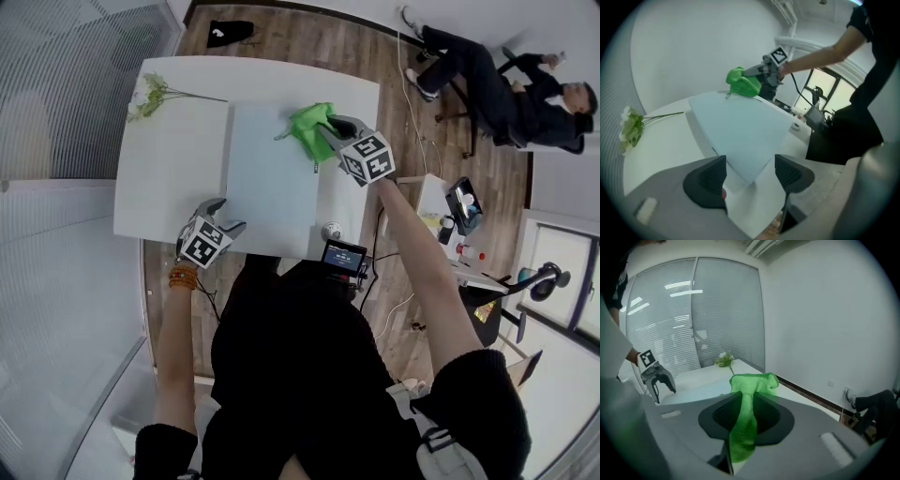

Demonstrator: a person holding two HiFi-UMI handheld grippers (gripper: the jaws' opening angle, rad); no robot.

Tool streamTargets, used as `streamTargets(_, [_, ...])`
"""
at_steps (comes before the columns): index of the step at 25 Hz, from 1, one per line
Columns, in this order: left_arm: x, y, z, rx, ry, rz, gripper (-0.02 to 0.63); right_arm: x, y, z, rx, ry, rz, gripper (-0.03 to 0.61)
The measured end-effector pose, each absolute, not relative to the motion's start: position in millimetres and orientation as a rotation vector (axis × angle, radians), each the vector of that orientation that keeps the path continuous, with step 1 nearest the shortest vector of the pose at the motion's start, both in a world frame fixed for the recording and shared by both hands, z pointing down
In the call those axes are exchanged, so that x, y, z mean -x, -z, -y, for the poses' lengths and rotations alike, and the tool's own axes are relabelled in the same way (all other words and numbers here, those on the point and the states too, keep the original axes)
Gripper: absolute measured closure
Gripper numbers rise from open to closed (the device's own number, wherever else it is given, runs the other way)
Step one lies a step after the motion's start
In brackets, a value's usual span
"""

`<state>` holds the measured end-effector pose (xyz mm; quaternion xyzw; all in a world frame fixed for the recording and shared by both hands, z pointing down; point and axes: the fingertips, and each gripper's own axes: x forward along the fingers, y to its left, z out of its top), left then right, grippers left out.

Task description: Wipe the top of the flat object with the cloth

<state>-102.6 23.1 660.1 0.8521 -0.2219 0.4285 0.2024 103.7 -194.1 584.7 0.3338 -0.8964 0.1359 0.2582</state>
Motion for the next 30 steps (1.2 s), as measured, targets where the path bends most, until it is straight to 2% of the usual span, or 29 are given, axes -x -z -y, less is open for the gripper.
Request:
streamTargets(10, [104,-669,-26,-2.397,-1.471,0.615,0.295,-93,-638,254,-0.933,-0.362,2.265,0.479])
streamTargets(14, [103,-668,-22,-2.353,-1.500,0.611,0.298,-89,-651,248,-0.882,-0.251,2.218,0.483])
streamTargets(30, [103,-671,-22,-2.362,-1.500,0.611,0.298,-83,-655,232,-0.896,-0.339,2.214,0.491])
